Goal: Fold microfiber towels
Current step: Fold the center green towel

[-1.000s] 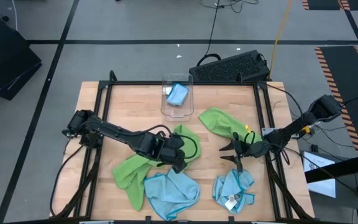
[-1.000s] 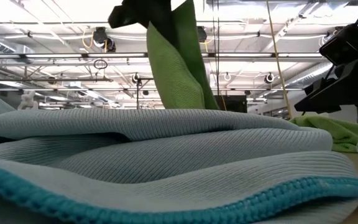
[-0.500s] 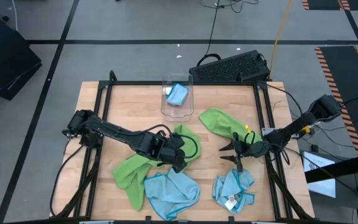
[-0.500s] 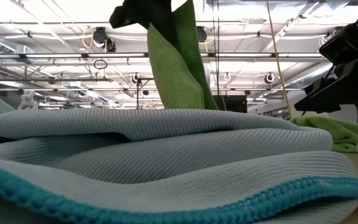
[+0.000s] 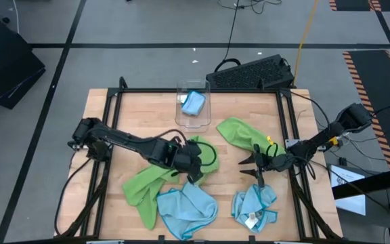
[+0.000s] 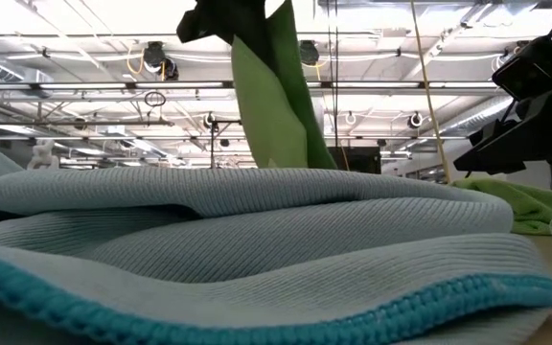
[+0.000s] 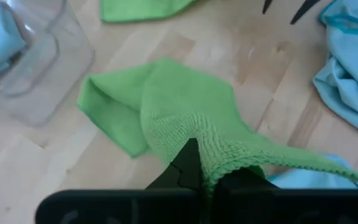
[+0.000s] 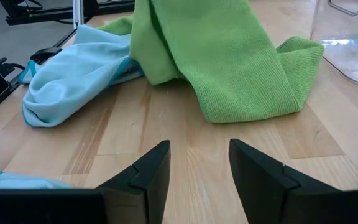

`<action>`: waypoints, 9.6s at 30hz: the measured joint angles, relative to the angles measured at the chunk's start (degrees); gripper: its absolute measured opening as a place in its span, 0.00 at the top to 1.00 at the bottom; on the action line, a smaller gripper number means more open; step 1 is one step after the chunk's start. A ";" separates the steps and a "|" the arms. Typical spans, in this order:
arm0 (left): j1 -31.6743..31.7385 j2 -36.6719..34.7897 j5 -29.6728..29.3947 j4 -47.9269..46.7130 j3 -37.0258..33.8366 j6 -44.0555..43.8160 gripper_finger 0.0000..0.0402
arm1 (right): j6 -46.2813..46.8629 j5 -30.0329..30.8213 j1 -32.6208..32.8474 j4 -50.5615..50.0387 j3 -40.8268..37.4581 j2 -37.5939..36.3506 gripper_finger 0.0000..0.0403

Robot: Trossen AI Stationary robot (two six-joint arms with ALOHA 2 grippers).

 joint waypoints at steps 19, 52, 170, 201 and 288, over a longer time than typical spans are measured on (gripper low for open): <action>5.36 -6.24 0.41 0.35 0.00 12.53 0.99 | 0.00 -0.01 0.00 0.21 0.00 0.00 0.61; 8.43 -6.19 3.19 3.71 0.00 28.35 0.97 | 0.01 -0.01 0.01 0.20 0.00 0.00 0.61; -7.71 -5.25 -0.34 28.08 -15.84 23.48 0.98 | 5.73 12.96 2.75 -3.02 29.46 23.03 0.99; -16.26 -1.83 -22.03 55.09 -31.39 24.81 0.57 | 17.99 -11.98 2.38 -18.78 26.92 9.01 0.99; -16.97 25.08 -14.52 48.41 -7.61 43.73 0.73 | 12.43 -8.75 -5.64 -16.17 22.45 9.01 0.96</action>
